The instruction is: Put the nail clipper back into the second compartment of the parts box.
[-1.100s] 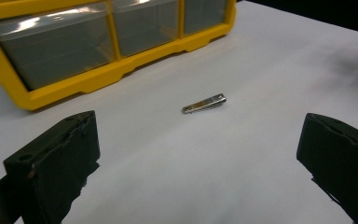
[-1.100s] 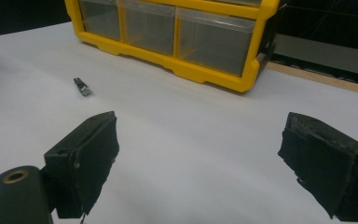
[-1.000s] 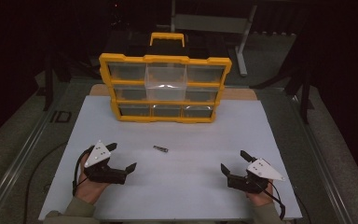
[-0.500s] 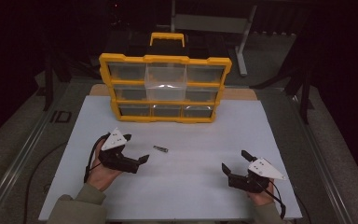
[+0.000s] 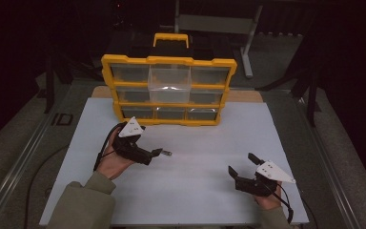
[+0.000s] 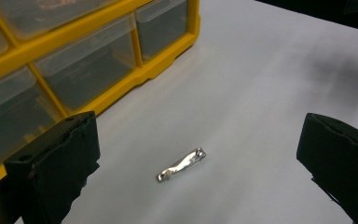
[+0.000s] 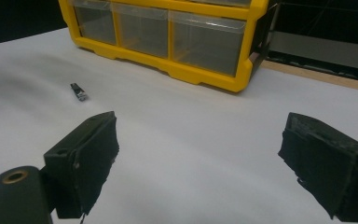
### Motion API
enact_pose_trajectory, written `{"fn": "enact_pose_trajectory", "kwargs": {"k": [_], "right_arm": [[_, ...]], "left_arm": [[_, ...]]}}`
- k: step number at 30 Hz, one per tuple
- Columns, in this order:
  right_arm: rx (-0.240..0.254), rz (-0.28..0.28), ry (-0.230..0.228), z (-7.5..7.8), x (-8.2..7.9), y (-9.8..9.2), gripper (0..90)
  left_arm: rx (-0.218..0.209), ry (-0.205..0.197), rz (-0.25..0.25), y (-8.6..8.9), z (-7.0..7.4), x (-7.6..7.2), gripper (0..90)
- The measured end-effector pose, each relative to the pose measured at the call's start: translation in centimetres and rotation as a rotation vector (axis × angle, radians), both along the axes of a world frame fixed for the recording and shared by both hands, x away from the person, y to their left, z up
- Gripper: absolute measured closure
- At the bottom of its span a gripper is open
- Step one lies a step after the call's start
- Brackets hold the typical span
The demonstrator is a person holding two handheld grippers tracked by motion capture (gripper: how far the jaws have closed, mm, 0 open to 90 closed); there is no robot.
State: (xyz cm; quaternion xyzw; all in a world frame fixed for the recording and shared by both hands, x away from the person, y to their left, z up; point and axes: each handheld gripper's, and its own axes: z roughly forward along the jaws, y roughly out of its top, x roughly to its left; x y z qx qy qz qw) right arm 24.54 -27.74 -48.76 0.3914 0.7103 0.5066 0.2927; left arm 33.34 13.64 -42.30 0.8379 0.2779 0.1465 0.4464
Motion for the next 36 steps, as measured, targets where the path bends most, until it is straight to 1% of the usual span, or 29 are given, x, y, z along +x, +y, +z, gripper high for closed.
{"fn": "enact_pose_trajectory", "kwargs": {"k": [2,3,4,5,6,7,8,10,11,12,14,15,16,17,18,19,20,21,22,23,24,27,28,29,32,33,34,35,36], "right_arm": [[-0.002,0.000,0.000,0.0,0.0,0.0,10.7],[-0.002,0.000,0.001,0.0,0.0,0.0,10.7],[-0.002,-0.001,0.001,0.0,0.0,0.0,10.7],[-0.002,-0.001,0.000,0.0,0.0,0.0,10.7],[-0.002,-0.002,0.001,0.0,0.0,0.0,10.7],[0.000,-0.003,0.002,0.0,0.0,0.0,10.8],[-0.001,-0.003,0.003,0.0,0.0,0.0,10.7],[-0.003,-0.002,0.001,0.0,0.1,-0.1,10.7],[-0.001,-0.001,0.002,0.0,0.0,-0.1,10.8],[-0.001,-0.001,0.000,0.0,0.0,-0.1,10.7],[-0.002,-0.001,0.001,0.0,0.1,-0.1,10.7],[-0.002,-0.001,0.002,0.0,0.1,-0.1,10.8],[-0.001,-0.002,0.004,0.0,0.1,-0.1,10.8],[-0.001,-0.002,0.004,0.0,0.1,-0.1,10.8],[-0.002,-0.002,0.005,0.0,0.1,-0.2,10.8],[-0.002,-0.002,0.005,0.0,0.1,-0.2,10.8],[0.000,-0.003,0.005,0.0,0.1,-0.2,10.8],[0.000,-0.003,0.005,0.0,0.1,-0.2,10.8],[0.001,-0.003,0.005,0.0,0.1,-0.2,10.7],[0.001,-0.003,0.005,0.0,0.1,-0.2,10.7],[0.002,-0.003,0.005,0.0,0.1,-0.2,10.8],[0.003,-0.003,0.010,0.0,0.2,-0.2,10.8],[0.004,-0.004,0.013,0.0,0.2,-0.2,10.8],[0.004,-0.004,0.013,0.0,0.2,-0.2,10.8],[0.008,-0.004,0.009,0.0,0.2,-0.3,10.8],[0.011,-0.004,0.011,0.0,0.2,-0.4,10.8],[0.009,-0.003,0.009,0.0,0.2,-0.4,10.8],[0.009,-0.002,0.011,0.0,0.2,-0.4,10.8],[0.009,-0.001,0.014,0.0,0.2,-0.3,10.8]], "left_arm": [[0.016,-0.005,-0.013,-0.4,0.2,0.4,0.0],[0.033,-0.001,-0.012,-0.7,0.2,0.6,0.0],[0.035,0.001,-0.024,-0.9,0.2,0.8,0.0],[0.035,0.001,-0.024,-0.9,0.2,0.8,0.0],[0.042,0.008,-0.040,-1.2,0.2,1.2,0.0],[0.057,0.006,-0.045,-1.5,0.1,1.4,0.0],[0.060,0.006,-0.047,-1.7,0.0,1.5,0.0],[0.078,0.017,-0.063,-2.1,-0.1,1.9,0.0],[0.078,0.017,-0.063,-2.1,-0.1,1.9,0.0],[0.107,0.038,-0.084,-2.6,-0.4,2.2,0.0],[0.130,0.066,-0.115,-3.1,-0.8,2.6,0.0],[0.130,0.066,-0.115,-3.1,-0.8,2.6,0.0],[0.158,0.081,-0.139,-3.5,-1.1,2.9,0.0],[0.158,0.081,-0.139,-3.5,-1.1,2.9,0.0],[0.176,0.089,-0.163,-3.9,-1.4,3.2,0.0],[0.176,0.089,-0.163,-3.9,-1.4,3.2,0.0],[0.215,0.085,-0.179,-4.3,-1.7,3.4,1.0],[0.215,0.085,-0.179,-4.3,-1.7,3.4,1.2],[0.248,0.088,-0.185,-4.6,-2.1,3.6,2.0],[0.248,0.088,-0.185,-4.6,-2.1,3.6,3.0],[0.280,0.096,-0.194,-4.9,-2.5,3.8,3.1],[0.312,0.118,-0.200,-5.2,-3.1,4.3,3.6],[0.312,0.133,-0.202,-5.2,-3.3,4.5,3.6],[0.312,0.133,-0.202,-5.2,-3.3,4.5,3.7],[0.326,0.163,-0.207,-5.3,-4.2,5.2,4.4],[0.326,0.163,-0.207,-5.3,-4.2,5.2,5.6],[0.342,0.173,-0.211,-5.5,-4.6,5.5,6.2],[0.342,0.173,-0.211,-5.5,-4.6,5.5,6.6],[0.354,0.184,-0.212,-5.6,-5.0,5.7,7.5]]}}
